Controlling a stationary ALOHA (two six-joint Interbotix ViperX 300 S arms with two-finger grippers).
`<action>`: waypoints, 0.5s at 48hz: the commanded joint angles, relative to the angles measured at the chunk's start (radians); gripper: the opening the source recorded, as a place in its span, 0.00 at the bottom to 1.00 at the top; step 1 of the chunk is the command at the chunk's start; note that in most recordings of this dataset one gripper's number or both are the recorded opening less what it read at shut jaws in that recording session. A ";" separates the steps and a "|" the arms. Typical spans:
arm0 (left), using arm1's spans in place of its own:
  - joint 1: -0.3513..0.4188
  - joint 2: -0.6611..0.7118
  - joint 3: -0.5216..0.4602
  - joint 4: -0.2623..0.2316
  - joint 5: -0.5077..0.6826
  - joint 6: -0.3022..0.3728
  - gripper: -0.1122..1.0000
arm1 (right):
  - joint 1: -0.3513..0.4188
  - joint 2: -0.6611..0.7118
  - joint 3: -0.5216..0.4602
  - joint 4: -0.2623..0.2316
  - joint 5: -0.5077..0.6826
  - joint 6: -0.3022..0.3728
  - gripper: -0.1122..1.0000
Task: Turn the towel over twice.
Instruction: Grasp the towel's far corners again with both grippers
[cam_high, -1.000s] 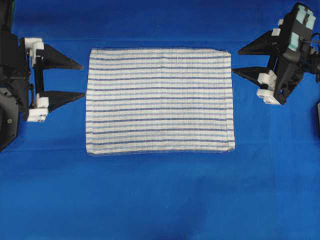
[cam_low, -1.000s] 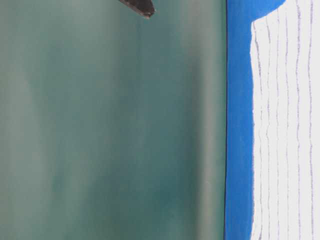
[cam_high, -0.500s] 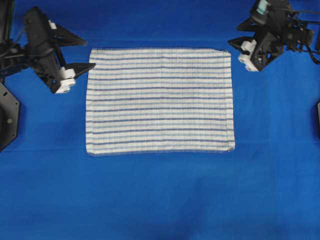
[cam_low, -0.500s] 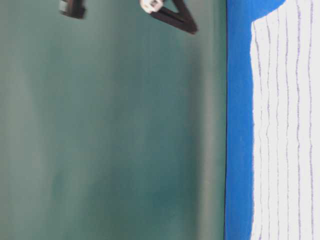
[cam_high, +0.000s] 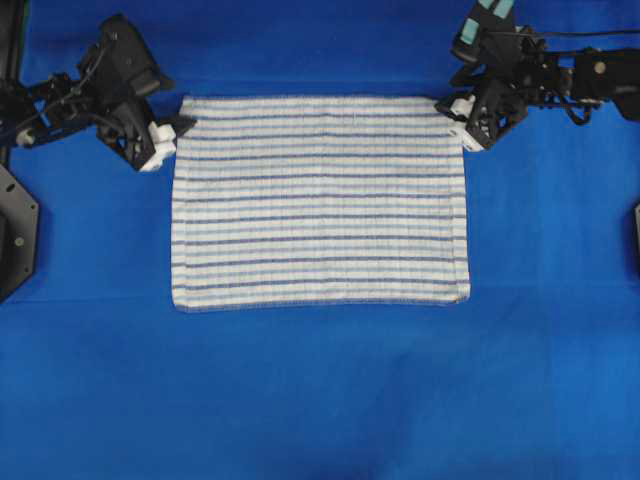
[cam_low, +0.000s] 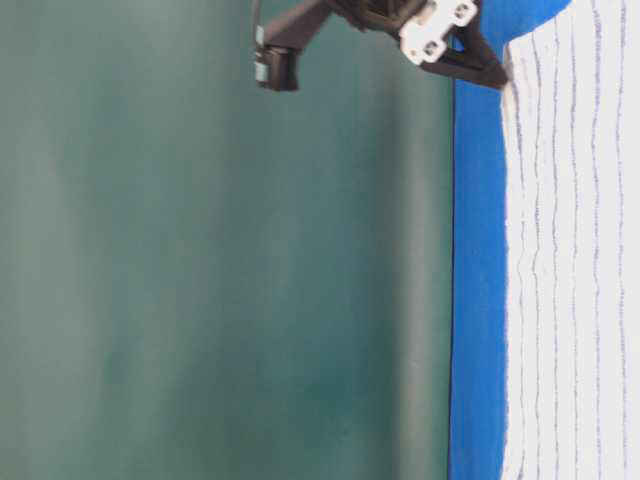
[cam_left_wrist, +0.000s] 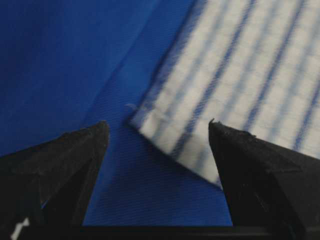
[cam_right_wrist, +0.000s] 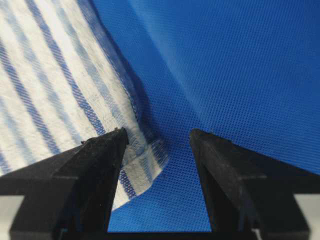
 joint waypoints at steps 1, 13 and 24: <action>0.015 0.020 -0.021 -0.002 -0.012 0.002 0.78 | -0.015 0.008 -0.023 -0.003 -0.009 -0.002 0.64; 0.017 0.089 -0.046 0.000 0.012 0.000 0.70 | -0.020 0.017 -0.020 -0.028 -0.009 -0.015 0.58; 0.017 0.100 -0.051 -0.002 0.051 0.002 0.18 | -0.020 0.014 -0.014 -0.031 -0.009 -0.017 0.14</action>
